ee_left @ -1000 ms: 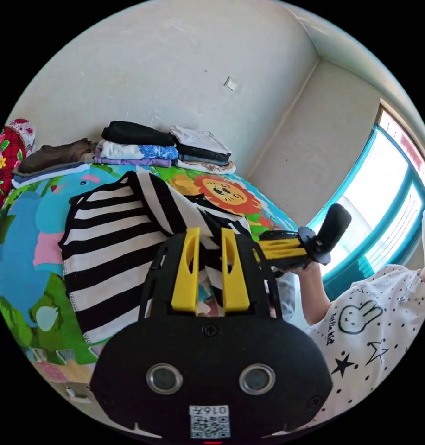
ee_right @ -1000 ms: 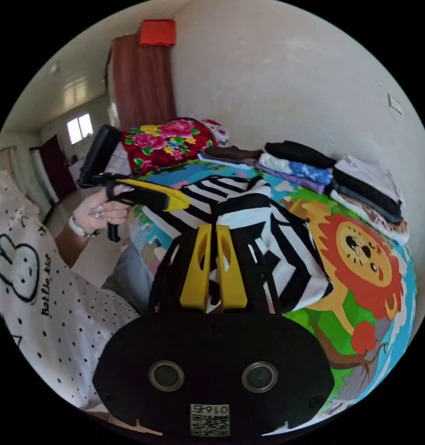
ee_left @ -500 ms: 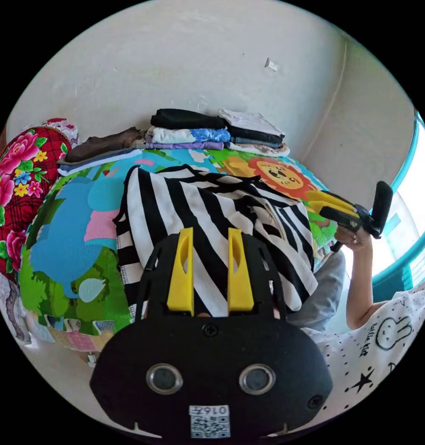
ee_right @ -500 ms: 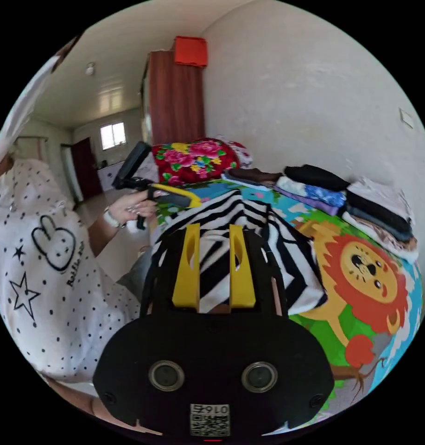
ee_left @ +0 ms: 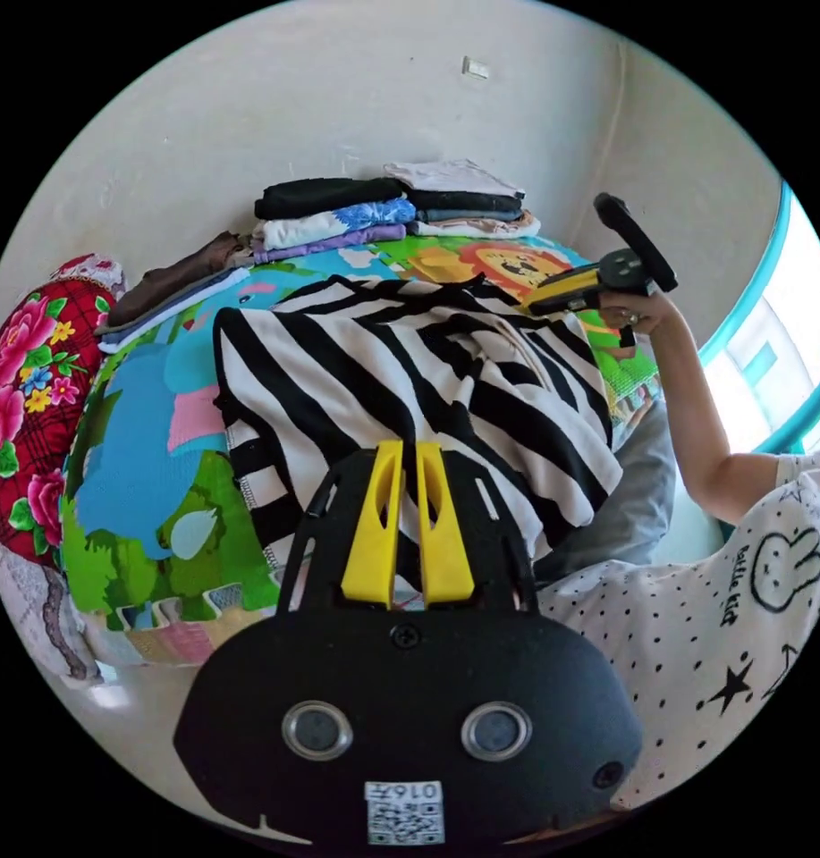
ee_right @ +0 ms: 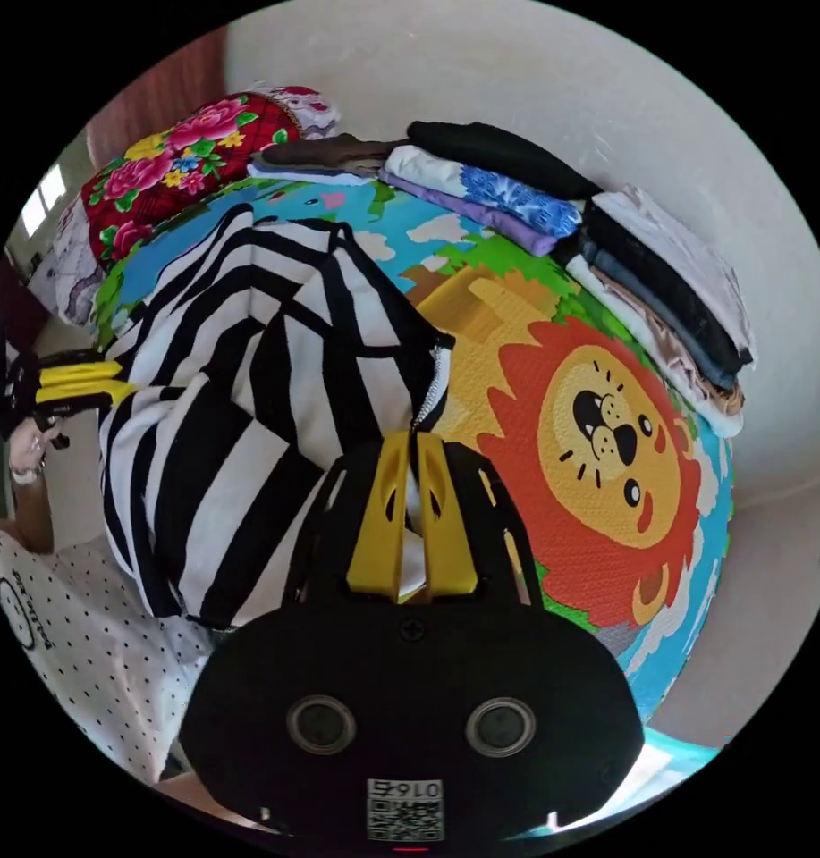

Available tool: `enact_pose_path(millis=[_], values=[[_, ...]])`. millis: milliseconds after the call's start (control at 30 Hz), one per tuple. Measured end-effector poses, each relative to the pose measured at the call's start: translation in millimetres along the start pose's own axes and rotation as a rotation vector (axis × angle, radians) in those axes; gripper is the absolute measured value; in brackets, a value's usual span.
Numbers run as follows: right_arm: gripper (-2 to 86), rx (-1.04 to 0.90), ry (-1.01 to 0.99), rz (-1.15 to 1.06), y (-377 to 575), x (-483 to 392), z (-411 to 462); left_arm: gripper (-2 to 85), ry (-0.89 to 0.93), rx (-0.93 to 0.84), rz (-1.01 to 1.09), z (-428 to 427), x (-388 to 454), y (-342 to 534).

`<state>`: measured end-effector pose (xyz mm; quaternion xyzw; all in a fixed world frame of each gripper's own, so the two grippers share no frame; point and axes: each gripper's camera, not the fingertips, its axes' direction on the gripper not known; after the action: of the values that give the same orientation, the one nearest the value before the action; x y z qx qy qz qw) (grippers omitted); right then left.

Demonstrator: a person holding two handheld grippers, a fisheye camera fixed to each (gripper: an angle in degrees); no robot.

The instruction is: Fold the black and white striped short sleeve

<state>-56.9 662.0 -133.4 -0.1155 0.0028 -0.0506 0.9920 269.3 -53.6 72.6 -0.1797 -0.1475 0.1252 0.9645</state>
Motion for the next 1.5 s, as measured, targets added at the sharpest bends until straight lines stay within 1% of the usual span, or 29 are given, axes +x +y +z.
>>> enact_pose_path(millis=[67, 133, 167, 233, 300, 367, 400, 533, 567, 633, 700, 767, 800, 833, 867, 933, 967, 1000, 1067, 1100, 1133, 1167, 1233, 1267, 1333, 1367, 1400, 1467, 1500], values=[[1.2, 0.047, 0.039, 0.003, 19, -1, -15, -0.4, 0.0, 0.089, -0.061, -42, -18, 20], [0.7, 0.192, 0.025, 0.079, 55, 11, -51, -0.5, -0.015, 0.158, -0.101, -75, -29, 34], [0.6, 0.236, 0.015, 0.105, 66, 15, -61, -0.5, -0.051, 0.204, -0.127, -96, -33, 43], [0.4, 0.414, -0.042, 0.19, 115, 30, -103, -0.6, -0.138, 0.264, -0.157, -125, -36, 54], [0.3, 0.539, -0.033, 0.253, 152, 36, -134, -0.6, -0.239, 0.329, -0.195, -152, -36, 63], [0.3, 0.625, 0.031, 0.308, 187, 34, -160, -0.6, -0.304, 0.446, -0.205, -185, -30, 76], [0.3, 0.675, 0.078, 0.331, 209, 30, -176, -0.6, -0.306, 0.479, -0.208, -193, -29, 79], [0.3, 0.92, 0.275, 0.414, 279, 4, -230, -0.6, -0.334, 0.719, -0.196, -246, -13, 97], [0.3, 0.961, 0.289, 0.418, 287, 0, -237, -0.7, -0.336, 0.766, -0.183, -258, -8, 99], [0.3, 1.086, 0.318, 0.423, 315, -9, -258, -0.7, -0.347, 0.773, -0.166, -267, -6, 94], [0.3, 1.099, 0.325, 0.405, 323, -11, -265, -0.7, -0.349, 0.732, -0.168, -267, -11, 79], [0.3, 1.037, 0.294, 0.393, 318, -4, -264, -0.6, -0.339, 0.6, -0.148, -251, -31, 43], [0.3, 0.953, 0.268, 0.389, 307, 5, -258, -0.6, -0.328, 0.559, -0.146, -245, -37, 31], [0.3, 0.849, 0.248, 0.377, 290, 16, -248, -0.6, -0.297, 0.474, -0.143, -231, -52, 5], [0.3, 0.796, 0.241, 0.373, 281, 23, -242, -0.6, -0.268, 0.395, -0.126, -216, -66, -22], [0.3, 0.617, 0.247, 0.4, 243, 49, -220, -0.5, -0.256, 0.336, -0.102, -203, -78, -63], [0.3, 0.6, 0.26, 0.412, 235, 55, -217, -0.5, -0.289, 0.333, -0.069, -206, -76, -89], [0.3, 0.606, 0.29, 0.415, 222, 62, -220, -0.5, -0.313, 0.347, -0.05, -211, -72, -101], [0.3, 0.698, 0.33, 0.399, 212, 64, -244, -0.5, -0.422, 0.503, 0.051, -252, -39, -135], [0.3, 0.794, 0.378, 0.389, 212, 59, -267, -0.5, -0.459, 0.555, 0.077, -264, -29, -140], [0.2, 0.909, 0.455, 0.385, 215, 51, -292, -0.5, -0.545, 0.67, 0.118, -288, -11, -148], [0.2, 0.968, 0.503, 0.385, 217, 47, -303, -0.5, -0.589, 0.782, 0.112, -309, -1, -152], [0.3, 1.121, 0.706, 0.392, 225, 33, -336, -0.5, -0.548, 0.856, 0.106, -331, 4, -160], [0.3, 1.119, 0.735, 0.403, 225, 32, -341, -0.5, -0.508, 0.816, 0.139, -336, 3, -169], [0.3, 0.963, 0.74, 0.396, 216, 40, -348, -0.4, -0.443, 0.748, 0.171, -330, -5, -179], [0.3, 0.924, 0.724, 0.382, 215, 43, -346, -0.4, -0.39, 0.679, 0.194, -315, -13, -184], [0.4, 0.856, 0.662, 0.347, 213, 49, -337, -0.4, -0.361, 0.637, 0.196, -306, -19, -188], [0.4, 0.76, 0.507, 0.293, 212, 60, -317, -0.1, -0.261, 0.376, 0.207, -246, -46, -204], [0.5, 0.674, 0.384, 0.261, 210, 69, -298, 0.0, -0.235, 0.297, 0.204, -227, -54, -208]])
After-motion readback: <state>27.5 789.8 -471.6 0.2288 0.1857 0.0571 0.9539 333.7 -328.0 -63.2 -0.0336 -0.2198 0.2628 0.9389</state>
